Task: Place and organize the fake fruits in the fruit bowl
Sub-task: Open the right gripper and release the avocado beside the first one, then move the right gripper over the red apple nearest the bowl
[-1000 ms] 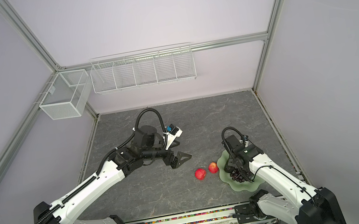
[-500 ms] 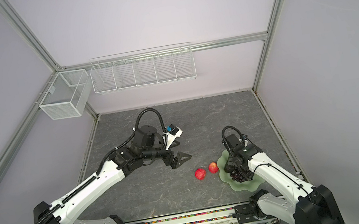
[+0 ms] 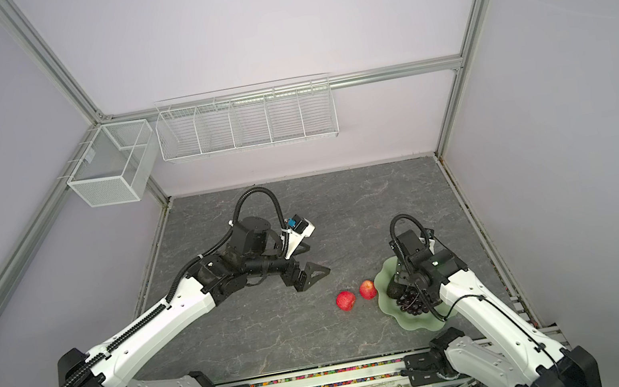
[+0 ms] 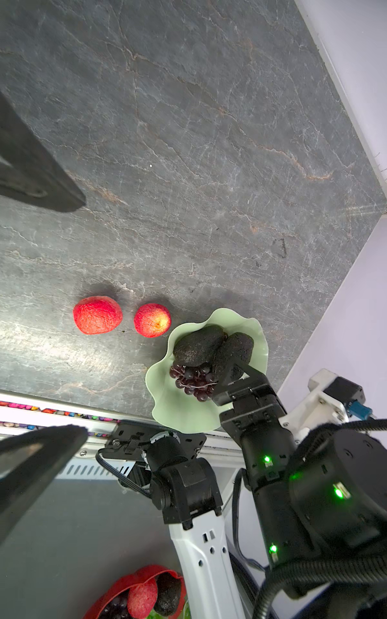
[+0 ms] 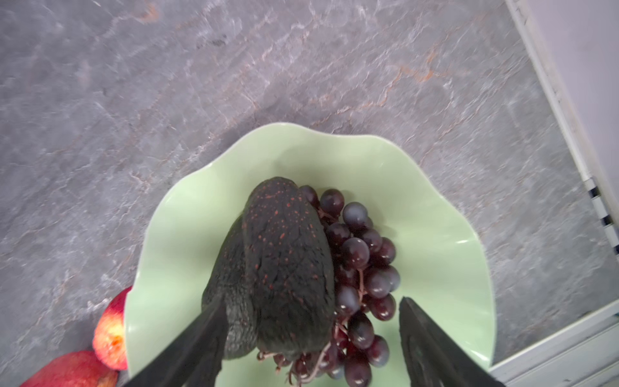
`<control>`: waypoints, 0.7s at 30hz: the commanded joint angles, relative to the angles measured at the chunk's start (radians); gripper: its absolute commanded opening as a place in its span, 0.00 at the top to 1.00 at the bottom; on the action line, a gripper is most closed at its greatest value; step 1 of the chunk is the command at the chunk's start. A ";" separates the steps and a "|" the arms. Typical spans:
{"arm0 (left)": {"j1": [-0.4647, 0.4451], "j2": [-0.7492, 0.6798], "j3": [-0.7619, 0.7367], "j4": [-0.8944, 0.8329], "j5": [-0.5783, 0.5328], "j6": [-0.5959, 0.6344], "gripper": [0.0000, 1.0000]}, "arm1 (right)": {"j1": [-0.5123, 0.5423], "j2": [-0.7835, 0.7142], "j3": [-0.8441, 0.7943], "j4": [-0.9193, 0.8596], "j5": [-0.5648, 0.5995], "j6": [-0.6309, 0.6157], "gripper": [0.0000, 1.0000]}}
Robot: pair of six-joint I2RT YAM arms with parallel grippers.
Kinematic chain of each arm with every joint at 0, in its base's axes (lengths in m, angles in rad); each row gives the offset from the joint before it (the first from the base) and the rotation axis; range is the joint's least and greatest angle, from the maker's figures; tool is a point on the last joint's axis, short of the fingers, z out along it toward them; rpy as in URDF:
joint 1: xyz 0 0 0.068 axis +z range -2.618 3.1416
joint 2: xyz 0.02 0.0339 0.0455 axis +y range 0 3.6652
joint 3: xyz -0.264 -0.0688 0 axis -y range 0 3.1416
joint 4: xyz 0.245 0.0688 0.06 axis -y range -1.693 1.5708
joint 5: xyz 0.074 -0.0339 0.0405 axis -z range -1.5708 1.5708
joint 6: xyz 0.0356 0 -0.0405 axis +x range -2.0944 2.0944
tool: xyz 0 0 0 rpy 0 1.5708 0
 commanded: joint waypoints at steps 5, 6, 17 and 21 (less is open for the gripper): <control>-0.005 -0.061 -0.056 -0.084 -0.021 0.052 0.01 | 0.180 -0.063 0.083 0.056 0.013 -0.103 0.17; -0.006 -0.075 -0.073 -0.093 -0.034 0.051 0.01 | 0.216 -0.060 0.091 0.088 0.001 -0.127 0.17; -0.005 -0.232 -0.263 -0.153 -0.142 -0.029 0.01 | 0.444 0.145 0.046 0.383 -0.284 -0.309 0.16; -0.004 -0.280 -0.298 -0.157 -0.147 -0.053 0.01 | 0.478 0.263 0.054 0.402 -0.260 -0.291 0.19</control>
